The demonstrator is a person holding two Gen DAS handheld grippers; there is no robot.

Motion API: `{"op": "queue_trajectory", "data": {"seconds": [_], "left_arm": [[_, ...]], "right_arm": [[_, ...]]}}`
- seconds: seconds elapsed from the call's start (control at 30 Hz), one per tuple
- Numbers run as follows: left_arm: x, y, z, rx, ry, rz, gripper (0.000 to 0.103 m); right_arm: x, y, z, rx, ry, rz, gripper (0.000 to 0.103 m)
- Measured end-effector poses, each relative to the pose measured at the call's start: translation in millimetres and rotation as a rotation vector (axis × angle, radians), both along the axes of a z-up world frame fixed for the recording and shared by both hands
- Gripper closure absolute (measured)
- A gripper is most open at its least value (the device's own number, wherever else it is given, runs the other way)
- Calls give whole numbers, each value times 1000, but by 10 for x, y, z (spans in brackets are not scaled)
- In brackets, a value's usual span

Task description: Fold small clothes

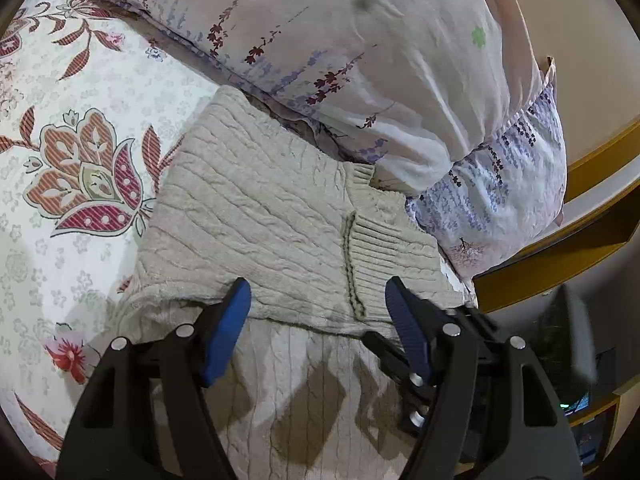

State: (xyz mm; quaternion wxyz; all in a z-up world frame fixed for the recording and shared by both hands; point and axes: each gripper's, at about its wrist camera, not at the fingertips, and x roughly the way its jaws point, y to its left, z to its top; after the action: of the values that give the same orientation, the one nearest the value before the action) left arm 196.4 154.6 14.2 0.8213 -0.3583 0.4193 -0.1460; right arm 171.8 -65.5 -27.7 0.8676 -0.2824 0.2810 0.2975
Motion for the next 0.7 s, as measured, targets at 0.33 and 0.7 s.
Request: {"op": "queue_trajectory", "data": {"seconds": [0.33,0.7], "left_arm": [[-18,-3,-2,3,-3,-2,33],[-38,-112,66,42,-26,-47,19]], "right_arm": [[88,-898,459,471,95,-197,97],[34,-2655,28,924,338,-654,91]]}}
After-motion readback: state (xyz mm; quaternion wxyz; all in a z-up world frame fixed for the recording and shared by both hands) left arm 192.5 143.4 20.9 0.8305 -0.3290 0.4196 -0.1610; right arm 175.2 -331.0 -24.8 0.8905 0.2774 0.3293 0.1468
